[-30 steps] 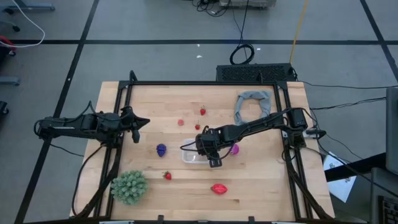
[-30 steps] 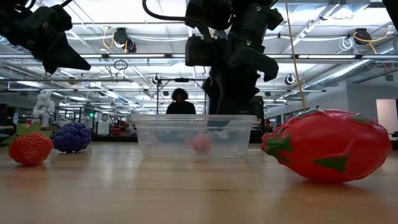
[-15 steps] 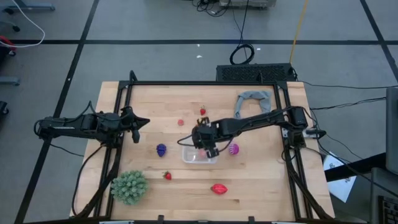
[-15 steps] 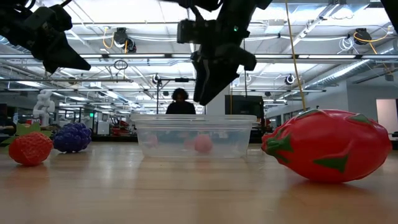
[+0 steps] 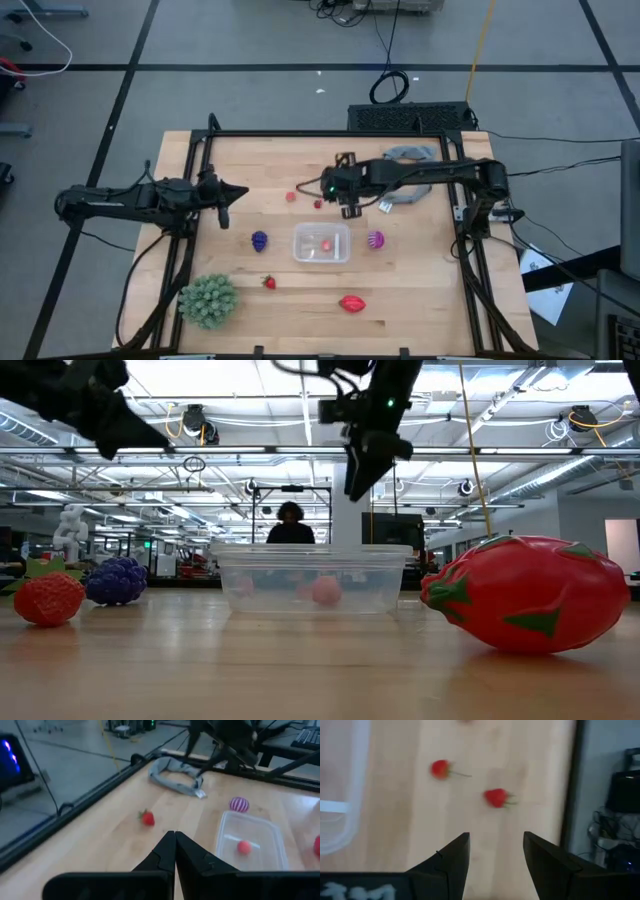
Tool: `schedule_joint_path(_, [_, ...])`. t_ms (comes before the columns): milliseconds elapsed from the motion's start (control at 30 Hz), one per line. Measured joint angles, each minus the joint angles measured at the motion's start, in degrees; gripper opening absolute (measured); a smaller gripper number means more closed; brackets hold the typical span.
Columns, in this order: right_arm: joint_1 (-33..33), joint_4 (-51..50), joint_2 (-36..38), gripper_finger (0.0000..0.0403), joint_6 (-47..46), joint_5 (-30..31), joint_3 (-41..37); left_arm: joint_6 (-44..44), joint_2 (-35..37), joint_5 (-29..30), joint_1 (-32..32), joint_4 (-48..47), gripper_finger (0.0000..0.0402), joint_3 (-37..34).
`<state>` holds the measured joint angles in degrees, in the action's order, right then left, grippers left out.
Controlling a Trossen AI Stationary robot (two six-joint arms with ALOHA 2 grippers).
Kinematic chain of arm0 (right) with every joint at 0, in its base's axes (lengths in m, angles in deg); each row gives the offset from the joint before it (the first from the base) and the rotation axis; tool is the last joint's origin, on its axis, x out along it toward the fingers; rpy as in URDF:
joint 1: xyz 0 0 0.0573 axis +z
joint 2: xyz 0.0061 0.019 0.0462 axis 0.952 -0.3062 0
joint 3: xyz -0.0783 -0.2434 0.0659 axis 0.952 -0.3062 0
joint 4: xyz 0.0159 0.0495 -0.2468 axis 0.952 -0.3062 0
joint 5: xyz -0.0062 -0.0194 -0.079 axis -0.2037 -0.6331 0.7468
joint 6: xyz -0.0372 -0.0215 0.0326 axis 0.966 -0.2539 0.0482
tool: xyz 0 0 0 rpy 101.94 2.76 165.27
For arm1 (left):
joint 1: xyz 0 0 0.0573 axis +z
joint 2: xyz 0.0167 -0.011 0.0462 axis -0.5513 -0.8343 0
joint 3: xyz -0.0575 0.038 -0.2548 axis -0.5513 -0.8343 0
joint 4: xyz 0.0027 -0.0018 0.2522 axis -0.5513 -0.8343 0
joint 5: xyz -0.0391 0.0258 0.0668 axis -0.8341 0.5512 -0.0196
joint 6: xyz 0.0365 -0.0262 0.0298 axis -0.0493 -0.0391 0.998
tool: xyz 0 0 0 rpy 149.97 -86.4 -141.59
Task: Pick and placing Produce into tupperware
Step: Put the peach into the bin
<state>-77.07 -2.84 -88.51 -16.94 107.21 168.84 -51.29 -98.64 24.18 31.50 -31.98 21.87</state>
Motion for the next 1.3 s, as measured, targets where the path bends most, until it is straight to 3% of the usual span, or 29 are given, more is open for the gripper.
schedule_joint_path(133, [-1.89, -0.38, 5.26, 0.0177, -0.64, 0.02, 0.0, 1.46, -8.85, 0.08, 0.1, 3.65, 0.001, 1.6])
schedule_joint_path(333, [-3.76, -0.42, 13.15, 0.0177, -2.28, 0.02, 0.0, 2.98, -23.21, -1.49, 2.13, 3.12, 0.0019, 10.61])
schedule_joint_path(633, [-4.07, -1.48, 21.13, 0.0177, -2.31, -0.09, -0.02, 3.32, -39.99, -1.7, 6.19, -11.28, 0.0103, 25.67])
schedule_joint_path(833, [-4.07, -3.38, 23.78, 0.0177, -1.95, -0.11, -0.02, 2.42, -46.9, -2.85, 7.1, -12.15, 0.0171, 29.68])
schedule_joint_path(1000, [-4.07, -4.4, 23.75, 0.0177, -2.14, -0.15, -0.03, -3.75, -50.37, -5.19, 9.73, -14.79, 0.0214, 31.22])
schedule_joint_path(1133, [-4.07, -4.39, 23.85, 0.0177, -2.1, -0.15, -0.26, -10.59, -52.27, -10.28, 13.63, -18.15, 0.0232, 31.21])
schedule_joint_path(1300, [-4.07, -3.95, 23.73, 0.0177, -1.8, -0.19, -2.02, -13.02, -54.22, -16.68, 17.07, -17.89, 0.0236, 31.21])
